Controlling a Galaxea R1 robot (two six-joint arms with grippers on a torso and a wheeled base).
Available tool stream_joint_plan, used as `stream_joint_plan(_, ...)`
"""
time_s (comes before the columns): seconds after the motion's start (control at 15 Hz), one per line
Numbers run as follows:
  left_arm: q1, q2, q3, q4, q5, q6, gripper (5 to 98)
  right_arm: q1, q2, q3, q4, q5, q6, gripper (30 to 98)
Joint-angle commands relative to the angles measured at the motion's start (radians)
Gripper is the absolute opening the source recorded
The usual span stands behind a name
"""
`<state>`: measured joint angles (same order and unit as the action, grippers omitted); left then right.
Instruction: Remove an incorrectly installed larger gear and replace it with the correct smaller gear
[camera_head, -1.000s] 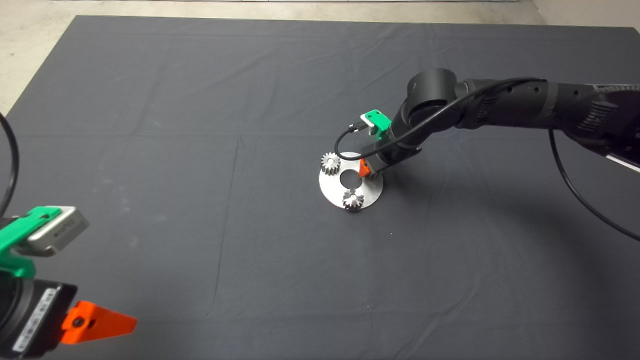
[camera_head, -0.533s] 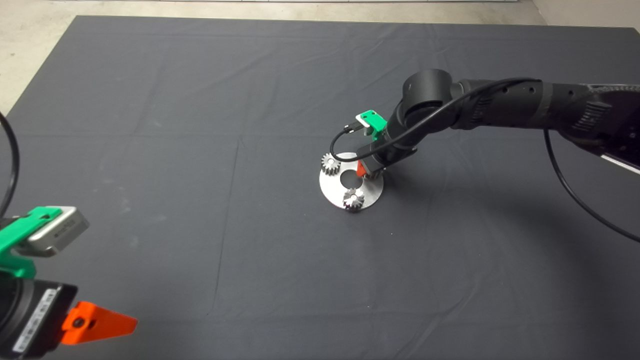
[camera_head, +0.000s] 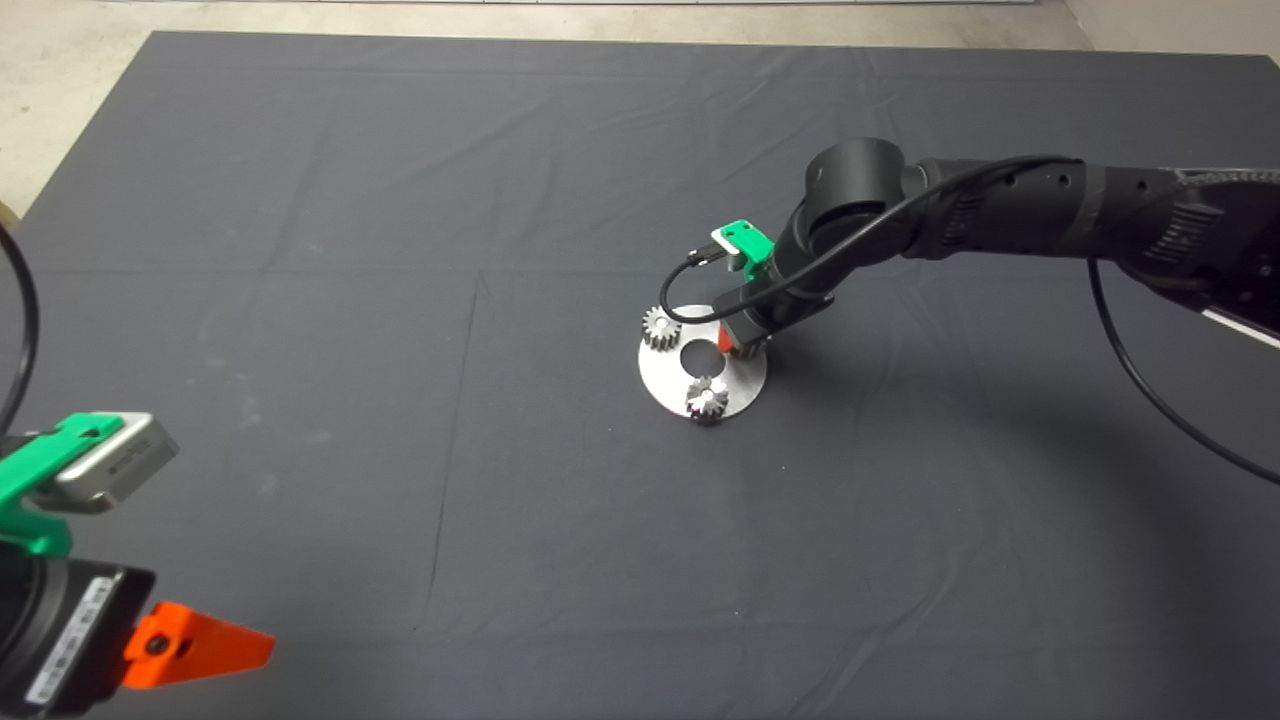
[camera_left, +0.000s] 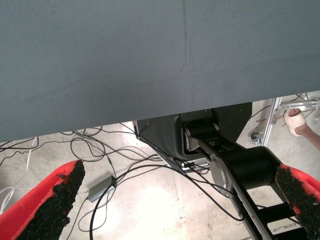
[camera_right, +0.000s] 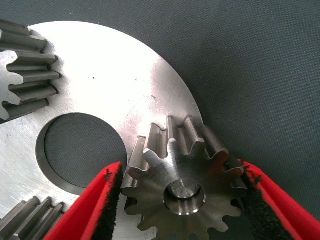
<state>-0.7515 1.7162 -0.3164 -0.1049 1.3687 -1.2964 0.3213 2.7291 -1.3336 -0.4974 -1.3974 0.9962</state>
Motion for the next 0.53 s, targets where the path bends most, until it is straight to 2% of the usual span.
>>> stream_joint_plan(0.0,-0.009,-0.011,0.015,-0.015,0.006,0.0,98.1,0.022,0.007,0.008,-0.029,0.002,-0.002,57.4)
stream_joint_plan(0.33,-0.009,-0.014,0.016,-0.015,0.006,0.0,98.1,0.022,0.011,0.009,-0.029,-0.002,-0.001,52.4)
stream_joint_plan(0.47,-0.008,-0.014,0.016,-0.015,0.006,0.0,98.1,0.022,0.011,0.004,-0.029,0.0,-0.001,52.3)
